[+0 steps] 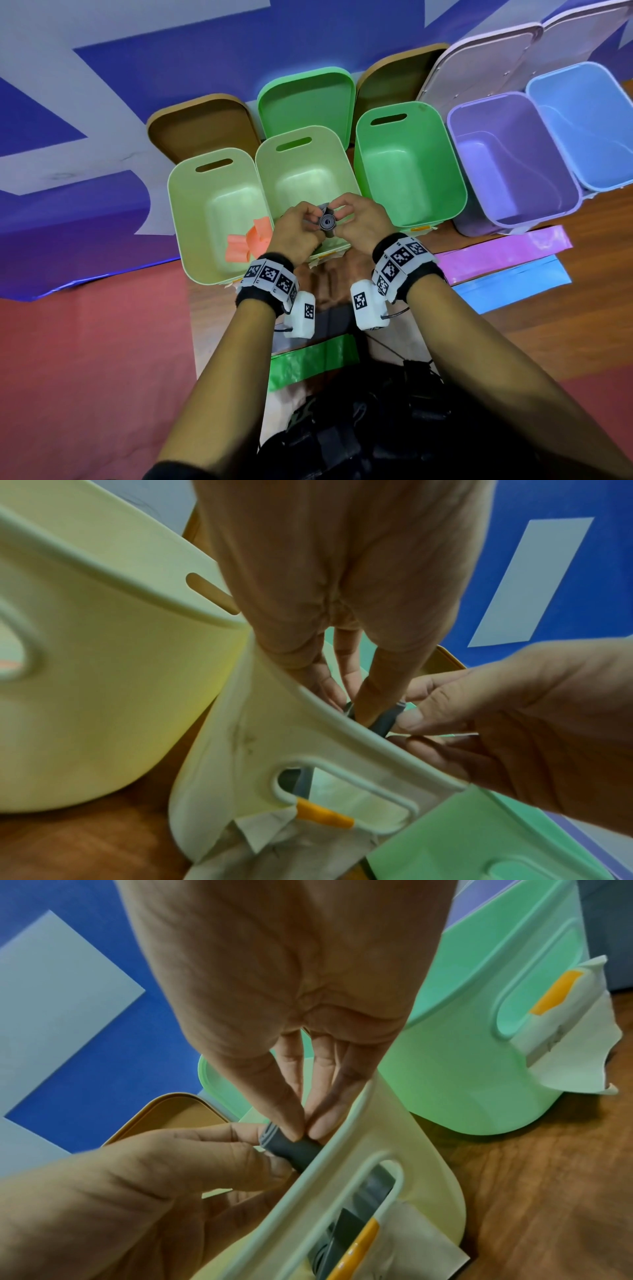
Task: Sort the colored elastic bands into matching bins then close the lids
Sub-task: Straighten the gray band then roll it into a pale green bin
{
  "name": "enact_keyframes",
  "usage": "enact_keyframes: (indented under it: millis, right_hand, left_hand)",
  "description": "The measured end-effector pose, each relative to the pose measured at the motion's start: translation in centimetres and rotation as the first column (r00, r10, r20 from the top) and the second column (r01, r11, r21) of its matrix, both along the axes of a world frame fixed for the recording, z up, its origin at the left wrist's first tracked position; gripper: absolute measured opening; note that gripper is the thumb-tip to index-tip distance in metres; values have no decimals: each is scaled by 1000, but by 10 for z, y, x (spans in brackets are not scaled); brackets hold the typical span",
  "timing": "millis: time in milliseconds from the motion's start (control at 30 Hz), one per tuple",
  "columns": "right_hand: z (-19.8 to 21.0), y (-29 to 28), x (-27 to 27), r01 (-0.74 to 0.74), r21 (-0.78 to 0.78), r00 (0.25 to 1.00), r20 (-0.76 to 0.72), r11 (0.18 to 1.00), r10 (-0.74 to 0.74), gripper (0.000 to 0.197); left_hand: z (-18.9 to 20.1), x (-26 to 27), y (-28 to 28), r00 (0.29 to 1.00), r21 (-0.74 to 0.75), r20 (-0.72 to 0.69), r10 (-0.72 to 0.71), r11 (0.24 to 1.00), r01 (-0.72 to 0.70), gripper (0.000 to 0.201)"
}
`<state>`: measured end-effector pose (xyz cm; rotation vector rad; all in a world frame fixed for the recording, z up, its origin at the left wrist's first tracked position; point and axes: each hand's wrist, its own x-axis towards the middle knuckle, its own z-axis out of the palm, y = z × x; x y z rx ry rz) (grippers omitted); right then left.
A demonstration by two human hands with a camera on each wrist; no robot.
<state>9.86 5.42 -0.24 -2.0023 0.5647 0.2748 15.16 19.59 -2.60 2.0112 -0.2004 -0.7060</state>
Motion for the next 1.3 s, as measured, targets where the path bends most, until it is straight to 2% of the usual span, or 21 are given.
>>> enact_keyframes:
  millis: [267,733,867,1133,1300]
  right_hand:
    - [2,-1,-1,-20,-58,1000,-11,998,19,30]
    - [15,7,-2,-23,-47,999,-33,999,22,28]
    - [24,16,-8,-54,-129,998,29,990,58,23]
    - [38,61,-22,-135,-65,989,50,989,138,22]
    - [34,100,-34,-253,-108,963,65,961,261,22]
  left_hand:
    - [3,-1,-2,997,-39,-68,39,998,-42,31]
    - [24,-6,6,1000,11,12,20,1000,-20,23]
    - [35,-15,20,997,32,72,28,999,-31,19]
    - [53,-43,68,984,63,160,78,994,-89,14]
    - [45,-63,112,983,52,135,127,990,-135,17]
